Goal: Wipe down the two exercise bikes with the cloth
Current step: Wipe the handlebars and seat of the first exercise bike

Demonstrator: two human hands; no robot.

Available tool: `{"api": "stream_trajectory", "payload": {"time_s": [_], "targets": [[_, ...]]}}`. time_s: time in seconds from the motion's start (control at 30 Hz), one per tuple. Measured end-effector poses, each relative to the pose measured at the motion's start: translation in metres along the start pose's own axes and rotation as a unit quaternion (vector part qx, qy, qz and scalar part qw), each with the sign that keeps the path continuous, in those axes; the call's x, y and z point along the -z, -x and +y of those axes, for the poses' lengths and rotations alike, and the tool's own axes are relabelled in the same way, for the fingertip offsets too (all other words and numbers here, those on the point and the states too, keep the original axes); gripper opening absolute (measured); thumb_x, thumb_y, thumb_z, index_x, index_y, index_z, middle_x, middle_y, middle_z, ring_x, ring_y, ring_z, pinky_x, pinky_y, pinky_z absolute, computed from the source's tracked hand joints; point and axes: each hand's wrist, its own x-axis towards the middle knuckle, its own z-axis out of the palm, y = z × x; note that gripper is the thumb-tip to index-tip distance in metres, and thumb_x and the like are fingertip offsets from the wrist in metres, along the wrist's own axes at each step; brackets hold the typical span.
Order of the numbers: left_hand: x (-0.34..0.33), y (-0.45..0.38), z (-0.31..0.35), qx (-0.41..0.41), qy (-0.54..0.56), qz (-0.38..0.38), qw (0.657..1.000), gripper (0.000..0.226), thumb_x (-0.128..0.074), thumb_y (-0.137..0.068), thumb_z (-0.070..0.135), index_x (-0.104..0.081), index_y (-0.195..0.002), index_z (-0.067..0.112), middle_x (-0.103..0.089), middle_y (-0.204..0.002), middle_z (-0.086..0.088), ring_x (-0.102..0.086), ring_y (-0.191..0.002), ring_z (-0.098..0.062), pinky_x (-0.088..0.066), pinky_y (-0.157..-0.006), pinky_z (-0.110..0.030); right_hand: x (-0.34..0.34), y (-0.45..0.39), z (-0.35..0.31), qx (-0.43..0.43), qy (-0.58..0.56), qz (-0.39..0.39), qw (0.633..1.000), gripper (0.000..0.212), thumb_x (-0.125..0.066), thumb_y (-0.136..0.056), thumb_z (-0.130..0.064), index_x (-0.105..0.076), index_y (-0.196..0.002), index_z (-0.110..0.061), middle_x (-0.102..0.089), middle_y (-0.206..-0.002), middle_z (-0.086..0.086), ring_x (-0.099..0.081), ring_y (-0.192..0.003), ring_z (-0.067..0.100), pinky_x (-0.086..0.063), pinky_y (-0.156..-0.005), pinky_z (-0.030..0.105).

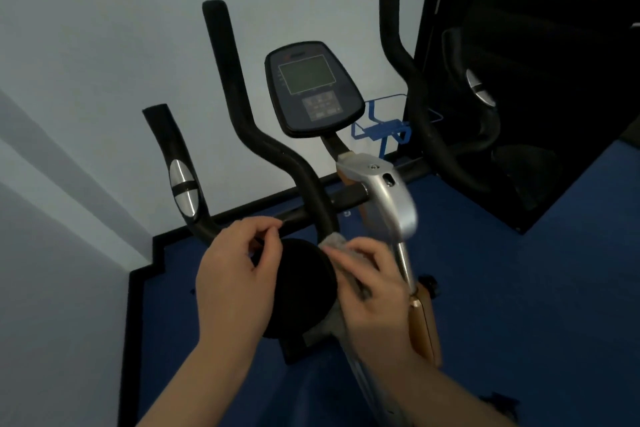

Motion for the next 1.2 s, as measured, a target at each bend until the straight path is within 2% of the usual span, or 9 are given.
{"api": "stream_trajectory", "payload": {"time_s": [0.17, 0.27, 0.43, 0.6, 0.7, 0.8, 0.93, 1.03, 1.2], "targets": [[0.000, -0.001, 0.000, -0.022, -0.028, -0.004, 0.999, 0.015, -0.057, -0.089, 0.026, -0.069, -0.094, 0.033, -0.062, -0.093, 0.025, -0.058, -0.089, 0.004, -0.044, -0.073, -0.018, -0.010, -0.067, -0.002, -0.001, 0.063, 0.002, 0.998, 0.020, -0.073, -0.084, -0.008, -0.076, -0.103, -0.014, -0.059, -0.100, -0.001, -0.053, -0.092, -0.003, -0.038, -0.082, 0.005], [-0.001, 0.000, 0.000, -0.012, -0.021, 0.007, 1.000, 0.016, -0.058, -0.089, 0.025, -0.069, -0.095, 0.034, -0.062, -0.095, 0.026, -0.058, -0.089, 0.002, -0.047, -0.073, -0.021, -0.018, -0.093, -0.009, -0.022, 0.068, -0.018, 0.997, 0.019, -0.071, -0.086, -0.011, -0.076, -0.104, -0.015, -0.060, -0.101, -0.002, -0.051, -0.092, -0.003, -0.035, -0.082, 0.002], [-0.001, 0.002, -0.001, -0.008, -0.006, 0.022, 1.000, 0.016, -0.057, -0.088, 0.028, -0.067, -0.095, 0.038, -0.063, -0.092, 0.022, -0.060, -0.084, -0.004, -0.054, -0.071, -0.038, 0.000, -0.057, -0.005, 0.050, 0.111, -0.044, 0.992, 0.024, -0.072, -0.085, -0.008, -0.075, -0.107, -0.019, -0.060, -0.105, -0.003, -0.056, -0.098, 0.009, -0.048, -0.086, 0.019], [-0.001, 0.003, 0.002, 0.003, -0.033, 0.045, 0.998, 0.015, -0.061, -0.088, 0.021, -0.069, -0.093, 0.033, -0.064, -0.084, 0.022, -0.060, -0.081, -0.005, -0.053, -0.071, -0.043, -0.034, -0.134, -0.017, 0.047, 0.113, -0.081, 0.989, 0.016, -0.068, -0.088, -0.010, -0.075, -0.102, -0.014, -0.059, -0.104, 0.003, -0.056, -0.100, 0.019, -0.046, -0.088, 0.027], [0.000, 0.003, 0.005, 0.002, -0.063, 0.051, 0.997, 0.014, -0.061, -0.088, 0.019, -0.070, -0.092, 0.029, -0.063, -0.082, 0.021, -0.057, -0.076, -0.005, -0.051, -0.069, -0.049, -0.030, -0.124, -0.009, 0.033, 0.092, -0.072, 0.993, 0.019, -0.069, -0.087, -0.012, -0.075, -0.104, -0.019, -0.057, -0.100, -0.005, -0.054, -0.095, 0.007, -0.044, -0.085, 0.017], [0.000, 0.000, 0.006, -0.003, -0.081, 0.051, 0.995, 0.013, -0.060, -0.087, 0.022, -0.069, -0.092, 0.030, -0.062, -0.081, 0.021, -0.057, -0.080, -0.003, -0.051, -0.071, -0.047, -0.007, -0.095, 0.002, 0.049, 0.078, -0.065, 0.994, 0.024, -0.071, -0.086, -0.008, -0.075, -0.106, -0.021, -0.056, -0.099, -0.011, -0.052, -0.094, -0.003, -0.038, -0.084, 0.004], [-0.002, -0.002, 0.007, -0.011, -0.099, 0.039, 0.994, 0.014, -0.059, -0.086, 0.022, -0.069, -0.093, 0.030, -0.060, -0.081, 0.025, -0.057, -0.084, -0.003, -0.052, -0.071, -0.045, -0.030, -0.133, -0.005, 0.077, 0.099, -0.094, 0.988, 0.016, -0.070, -0.086, -0.009, -0.076, -0.100, -0.015, -0.060, -0.098, 0.001, -0.056, -0.095, 0.013, -0.045, -0.084, 0.022], [-0.001, 0.000, 0.005, -0.018, -0.098, 0.046, 0.994, 0.014, -0.060, -0.086, 0.021, -0.069, -0.092, 0.031, -0.060, -0.081, 0.025, -0.056, -0.083, -0.002, -0.052, -0.068, -0.045, -0.045, -0.152, -0.014, 0.065, 0.093, -0.101, 0.988, 0.015, -0.070, -0.087, -0.009, -0.076, -0.100, -0.013, -0.060, -0.098, 0.001, -0.056, -0.096, 0.020, -0.047, -0.085, 0.031], [0.005, -0.008, 0.004, -0.016, -0.009, 0.005, 1.000, 0.015, -0.060, -0.085, 0.026, -0.067, -0.091, 0.038, -0.063, -0.091, 0.022, -0.061, -0.087, -0.002, -0.053, -0.078, -0.033, -0.014, -0.114, -0.001, 0.098, 0.114, -0.085, 0.985, 0.020, -0.073, -0.084, -0.010, -0.076, -0.100, -0.020, -0.055, -0.100, -0.010, -0.052, -0.096, 0.005, -0.039, -0.085, 0.009]]}}
